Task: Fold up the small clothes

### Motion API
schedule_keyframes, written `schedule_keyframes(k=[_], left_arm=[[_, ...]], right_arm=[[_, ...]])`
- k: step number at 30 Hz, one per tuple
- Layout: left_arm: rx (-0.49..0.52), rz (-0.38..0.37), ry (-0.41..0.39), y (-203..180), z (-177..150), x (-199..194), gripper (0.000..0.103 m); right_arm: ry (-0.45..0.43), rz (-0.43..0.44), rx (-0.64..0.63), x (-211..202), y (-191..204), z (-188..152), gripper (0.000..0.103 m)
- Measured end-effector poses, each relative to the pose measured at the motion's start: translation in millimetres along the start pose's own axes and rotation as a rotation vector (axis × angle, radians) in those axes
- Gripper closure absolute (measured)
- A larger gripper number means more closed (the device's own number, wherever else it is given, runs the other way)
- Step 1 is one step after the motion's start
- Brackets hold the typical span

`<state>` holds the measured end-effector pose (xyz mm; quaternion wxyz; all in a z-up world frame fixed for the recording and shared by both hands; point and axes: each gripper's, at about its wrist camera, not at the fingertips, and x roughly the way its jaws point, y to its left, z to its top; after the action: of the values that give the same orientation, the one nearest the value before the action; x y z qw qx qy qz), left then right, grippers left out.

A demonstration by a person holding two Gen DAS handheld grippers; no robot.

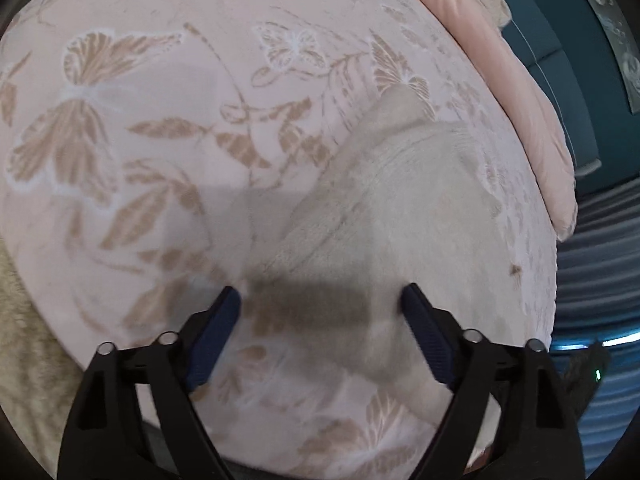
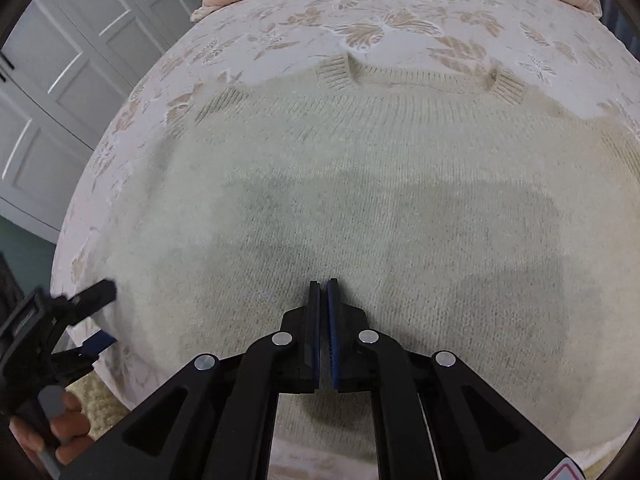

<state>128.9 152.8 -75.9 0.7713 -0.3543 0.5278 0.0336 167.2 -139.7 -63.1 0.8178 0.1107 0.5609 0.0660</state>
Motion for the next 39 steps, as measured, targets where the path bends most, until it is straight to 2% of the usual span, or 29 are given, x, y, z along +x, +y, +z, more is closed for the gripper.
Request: schedule_keyframes(k=[2,4,6,7,11,14,16,19,22,24,26,27,28,29,31,32,34,37,39], left_arm=[[-0.01,0.024,-0.013,-6.0,2.2,1.2,0.023],[0.017,-0.005,0.001,-16.3,6.6,4.1,0.066],[0.026,-0.028,0.027,-27.1,10.4,3.3,0.079],[0.055,-0.038,0.004,-38.7,11.1,-5.4,0.081],[0.274,-0.112,-0.1,-106.2,-2.9,-50.0,0.084],[0.454,-0.186,-0.156,-167.2,-31.0,-82.2,0.085],[0.58,-0.233,-0.157,-208.2,-60.7,-91.2,0.085],[0.721,-0.27,-0.11,-252.0,-108.7,-80.1,0.085],[0.862,-0.225,-0.047,-276.8,-164.0,-42.5,0.082],[0.921,-0.177,-0.021,-276.7,-191.7,-16.3,0.074],[0.951,-0.132,0.022,-262.8,-215.2,5.2,0.067],[0.96,-0.116,0.041,-252.6,-223.7,9.4,0.061],[0.97,-0.108,0.032,-242.8,-226.4,8.9,0.051],[0.984,-0.107,0.009,-234.0,-227.2,5.3,0.045],[0.999,-0.076,-0.046,-217.7,-228.5,-5.3,0.024],[0.994,-0.045,-0.07,-211.7,-225.7,-8.0,0.021],[0.967,0.008,-0.095,-194.7,-212.5,-11.5,0.019],[0.892,0.11,-0.09,-172.3,-187.3,-0.5,0.019],[0.841,0.137,-0.078,-162.5,-176.3,5.1,0.019]], right_arm=[[0.01,0.019,0.021,0.6,-4.1,2.3,0.098],[0.011,0.037,0.022,1.3,-6.2,4.1,0.099],[0.003,0.05,0.021,0.0,-8.3,1.0,0.099],[-0.002,0.056,0.022,-0.1,-9.4,0.2,0.099],[-0.029,0.109,0.057,-7.1,-17.2,-2.1,0.099],[-0.085,0.179,0.112,-38.5,-33.4,-8.4,0.095],[-0.158,0.204,0.156,-72.4,-56.8,-21.7,0.094],[-0.228,0.216,0.251,-112.7,-102.8,-47.3,0.09],[-0.265,0.145,0.326,-142.6,-149.3,-76.1,0.083],[-0.275,0.108,0.373,-154.6,-174.1,-94.4,0.079],[-0.279,0.084,0.417,-162.3,-191.3,-107.0,0.071],[-0.286,0.084,0.443,-166.6,-199.1,-113.6,0.067],[-0.294,0.095,0.461,-169.9,-204.4,-118.4,0.058],[-0.301,0.109,0.474,-171.9,-206.6,-120.6,0.048],[-0.312,0.157,0.491,-171.7,-207.7,-120.2,0.039],[-0.307,0.2,0.497,-167.5,-204.9,-116.5,0.037],[-0.288,0.274,0.512,-159.1,-200.1,-108.2,0.036],[-0.262,0.359,0.524,-148.5,-186.1,-94.1,0.035],[-0.236,0.375,0.505,-142.2,-169.7,-79.1,0.028]])
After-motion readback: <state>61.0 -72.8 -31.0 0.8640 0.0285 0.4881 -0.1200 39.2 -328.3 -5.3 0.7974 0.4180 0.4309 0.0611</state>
